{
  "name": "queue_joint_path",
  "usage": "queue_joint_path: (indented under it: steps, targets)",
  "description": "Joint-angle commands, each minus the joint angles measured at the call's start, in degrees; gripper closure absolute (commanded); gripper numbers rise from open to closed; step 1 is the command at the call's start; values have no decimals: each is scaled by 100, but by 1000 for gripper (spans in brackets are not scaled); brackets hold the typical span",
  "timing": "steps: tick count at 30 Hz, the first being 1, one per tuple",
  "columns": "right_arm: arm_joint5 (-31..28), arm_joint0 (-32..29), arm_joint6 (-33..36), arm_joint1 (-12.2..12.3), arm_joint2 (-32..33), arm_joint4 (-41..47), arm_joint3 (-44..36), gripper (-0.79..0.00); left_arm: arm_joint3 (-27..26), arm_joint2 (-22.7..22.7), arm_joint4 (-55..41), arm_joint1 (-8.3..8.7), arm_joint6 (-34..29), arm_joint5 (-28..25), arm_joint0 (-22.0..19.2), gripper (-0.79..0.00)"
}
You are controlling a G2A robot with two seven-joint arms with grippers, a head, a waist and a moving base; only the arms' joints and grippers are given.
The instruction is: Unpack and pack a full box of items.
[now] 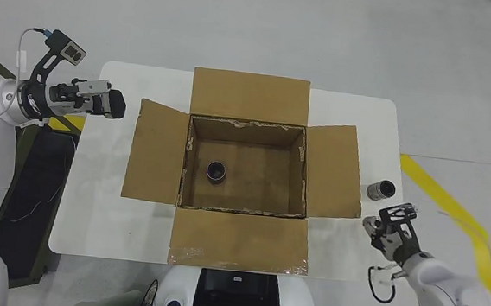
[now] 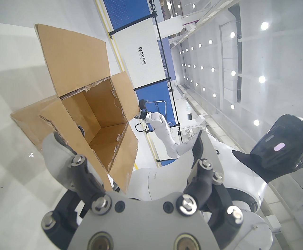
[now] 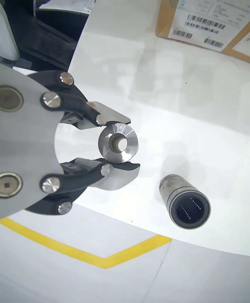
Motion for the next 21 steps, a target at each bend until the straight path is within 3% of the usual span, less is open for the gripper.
queue_joint_path:
  steps: [1, 21]
  targets:
    - [101, 75, -73, -6, -36, 40, 136, 0, 0, 0, 0, 0, 0, 0, 0, -785]
    - [498, 718, -345, -20, -349, -44, 894, 0, 0, 0, 0, 0, 0, 0, 0, -785]
